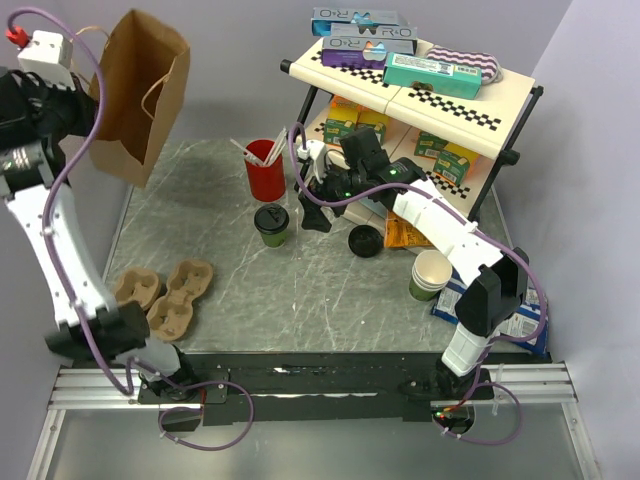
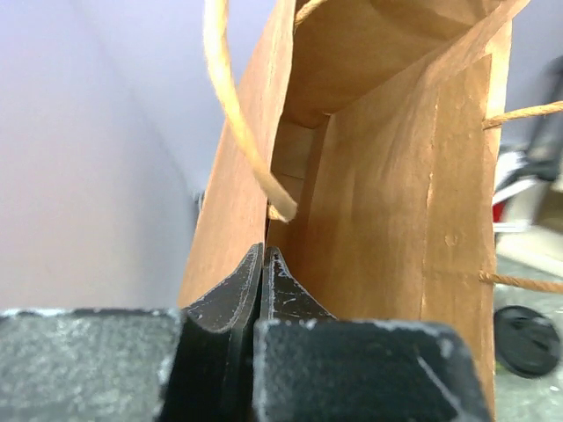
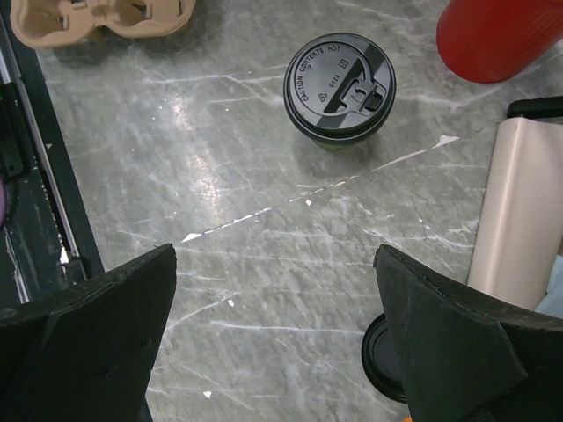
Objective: Pack the takeout coffee
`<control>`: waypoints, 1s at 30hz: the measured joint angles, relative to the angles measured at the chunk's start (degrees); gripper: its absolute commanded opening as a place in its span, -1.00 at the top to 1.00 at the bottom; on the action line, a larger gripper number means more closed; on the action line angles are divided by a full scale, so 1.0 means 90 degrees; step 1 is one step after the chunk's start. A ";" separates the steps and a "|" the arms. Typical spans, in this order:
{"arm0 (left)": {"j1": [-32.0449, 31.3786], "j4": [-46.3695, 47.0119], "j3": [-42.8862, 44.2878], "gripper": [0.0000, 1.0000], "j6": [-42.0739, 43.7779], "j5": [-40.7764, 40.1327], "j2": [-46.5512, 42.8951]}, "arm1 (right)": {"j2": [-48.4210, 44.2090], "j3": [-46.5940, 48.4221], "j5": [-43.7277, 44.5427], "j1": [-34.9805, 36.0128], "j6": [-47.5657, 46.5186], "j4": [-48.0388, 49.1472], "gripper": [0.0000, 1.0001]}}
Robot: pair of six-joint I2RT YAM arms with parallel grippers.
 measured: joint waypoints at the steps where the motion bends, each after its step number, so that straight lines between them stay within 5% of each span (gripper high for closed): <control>1: 0.0000 0.0015 0.0000 0.99 -0.0012 0.0194 -0.0245 | -0.0007 0.0000 0.0022 0.0000 0.0000 0.0000 -0.99; 9: -0.0007 -0.0525 -0.0454 0.99 0.0559 0.1481 -0.1445 | -0.0491 0.0022 0.0012 -0.0316 -0.0015 -0.0316 -0.99; 20: -0.0085 -0.2708 -0.1365 0.99 0.2375 0.3135 -0.2776 | -0.1928 0.0226 -0.0102 -0.1428 0.0879 0.0228 -1.00; 30: -0.1637 -0.3126 -0.2829 0.99 0.2178 0.3723 -0.3198 | -0.2178 0.0129 -0.0061 -0.1525 0.0882 0.0386 -0.99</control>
